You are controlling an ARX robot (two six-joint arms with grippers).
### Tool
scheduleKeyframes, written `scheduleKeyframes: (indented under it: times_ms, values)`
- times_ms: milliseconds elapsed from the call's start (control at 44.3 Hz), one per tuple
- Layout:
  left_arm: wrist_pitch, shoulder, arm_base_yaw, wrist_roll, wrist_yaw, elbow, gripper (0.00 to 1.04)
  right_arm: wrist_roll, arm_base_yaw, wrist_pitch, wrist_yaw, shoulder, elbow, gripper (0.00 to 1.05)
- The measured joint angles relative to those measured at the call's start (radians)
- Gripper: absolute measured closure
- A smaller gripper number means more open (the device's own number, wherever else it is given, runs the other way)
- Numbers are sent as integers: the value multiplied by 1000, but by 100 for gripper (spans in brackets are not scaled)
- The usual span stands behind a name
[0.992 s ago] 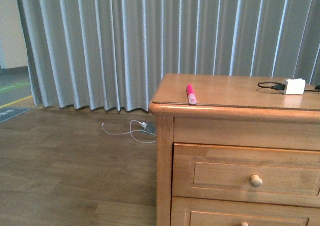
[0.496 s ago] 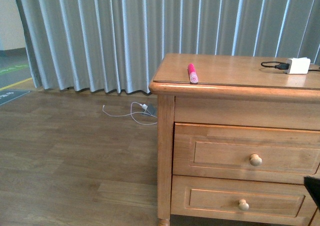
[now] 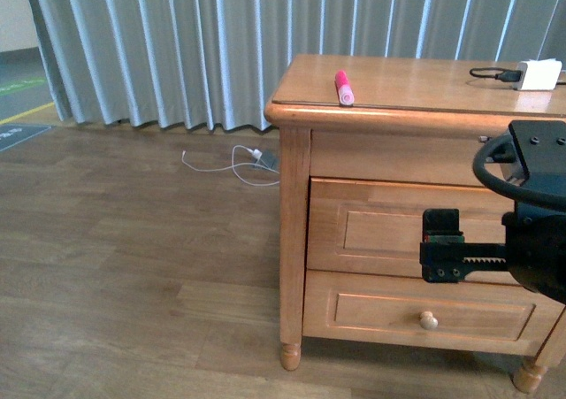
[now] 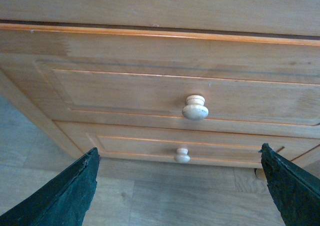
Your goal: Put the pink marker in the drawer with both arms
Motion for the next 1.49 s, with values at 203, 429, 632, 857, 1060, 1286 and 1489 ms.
scheduleKeyframes:
  times_ms: [203, 429, 632, 857, 1060, 1286, 1489]
  values:
    - [0, 0, 0, 0, 0, 0, 6, -2, -12, 44, 28, 180, 127, 9]
    - [0, 0, 0, 0, 0, 0, 6, 3, -15, 63, 49, 286, 211, 9]
    - [0, 0, 0, 0, 0, 0, 6, 11, -23, 67, 64, 349, 287, 9]
    - [0, 0, 0, 0, 0, 0, 6, 13, -29, 69, 66, 370, 315, 9]
    - [0, 0, 0, 0, 0, 0, 6, 14, -32, 76, 65, 386, 322, 9]
    - [0, 0, 0, 0, 0, 0, 6, 18, -32, 75, 66, 388, 322, 9]
    - [0, 0, 0, 0, 0, 0, 6, 15, -31, 67, 62, 391, 322, 9]
